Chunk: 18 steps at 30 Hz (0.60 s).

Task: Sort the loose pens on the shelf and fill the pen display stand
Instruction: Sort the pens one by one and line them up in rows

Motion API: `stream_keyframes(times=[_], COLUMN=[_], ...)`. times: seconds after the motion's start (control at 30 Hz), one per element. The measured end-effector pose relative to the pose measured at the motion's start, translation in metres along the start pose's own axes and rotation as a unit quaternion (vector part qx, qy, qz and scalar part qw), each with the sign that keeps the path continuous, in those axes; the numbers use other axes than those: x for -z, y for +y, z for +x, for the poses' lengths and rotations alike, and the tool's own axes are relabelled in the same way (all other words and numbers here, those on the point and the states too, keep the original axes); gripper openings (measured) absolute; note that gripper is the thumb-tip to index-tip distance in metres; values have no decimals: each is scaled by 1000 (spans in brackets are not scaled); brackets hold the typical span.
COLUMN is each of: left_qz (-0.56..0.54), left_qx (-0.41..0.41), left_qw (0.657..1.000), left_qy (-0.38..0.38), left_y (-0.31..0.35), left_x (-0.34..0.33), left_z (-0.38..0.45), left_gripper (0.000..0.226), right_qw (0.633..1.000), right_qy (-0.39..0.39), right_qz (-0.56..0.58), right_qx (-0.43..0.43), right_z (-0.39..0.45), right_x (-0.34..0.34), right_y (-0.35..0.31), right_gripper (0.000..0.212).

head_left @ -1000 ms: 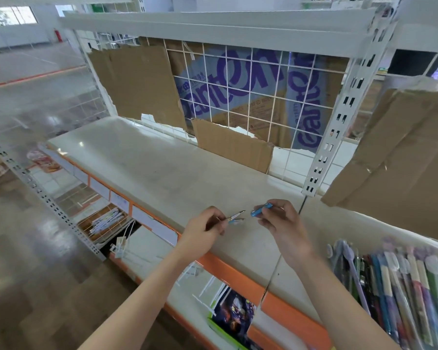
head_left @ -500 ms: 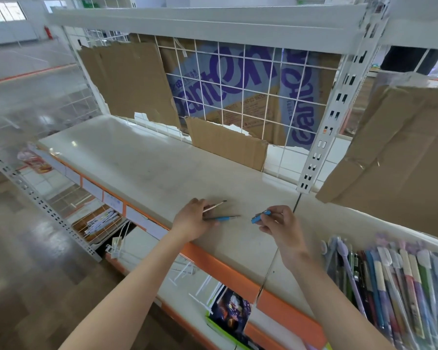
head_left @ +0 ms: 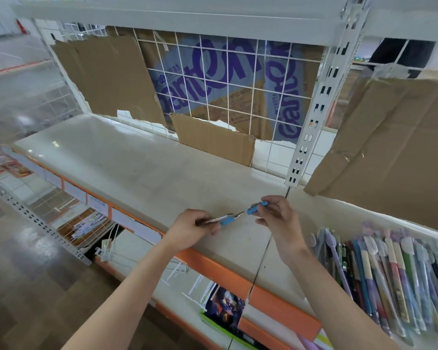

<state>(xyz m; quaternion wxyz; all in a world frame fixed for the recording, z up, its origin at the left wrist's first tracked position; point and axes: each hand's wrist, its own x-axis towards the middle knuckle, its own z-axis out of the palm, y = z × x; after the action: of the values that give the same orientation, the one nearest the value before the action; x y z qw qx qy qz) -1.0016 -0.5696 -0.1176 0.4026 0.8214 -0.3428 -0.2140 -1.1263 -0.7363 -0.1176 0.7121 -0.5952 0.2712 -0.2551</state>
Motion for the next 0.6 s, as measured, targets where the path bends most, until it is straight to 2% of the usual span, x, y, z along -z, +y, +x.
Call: stream_keyframes(times=[0.2, 0.5, 0.6], left_qz=[-32, -53, -79], left_qx=[1, -6, 11], left_qw=[999, 998, 997], left_qy=[-8, -17, -19], left_y=[1, 17, 25], left_x=[-2, -5, -10], left_z=[-4, -8, -9], left_gripper=[24, 26, 29], right_qw=[1000, 998, 998], right_qy=[16, -51, -43], right_qz=[-9, -1, 16], right_qx=[9, -25, -33], right_z=[-1, -9, -12], right_x=[-1, -8, -13], right_y=[-1, 0, 1], right_gripper=[14, 13, 14])
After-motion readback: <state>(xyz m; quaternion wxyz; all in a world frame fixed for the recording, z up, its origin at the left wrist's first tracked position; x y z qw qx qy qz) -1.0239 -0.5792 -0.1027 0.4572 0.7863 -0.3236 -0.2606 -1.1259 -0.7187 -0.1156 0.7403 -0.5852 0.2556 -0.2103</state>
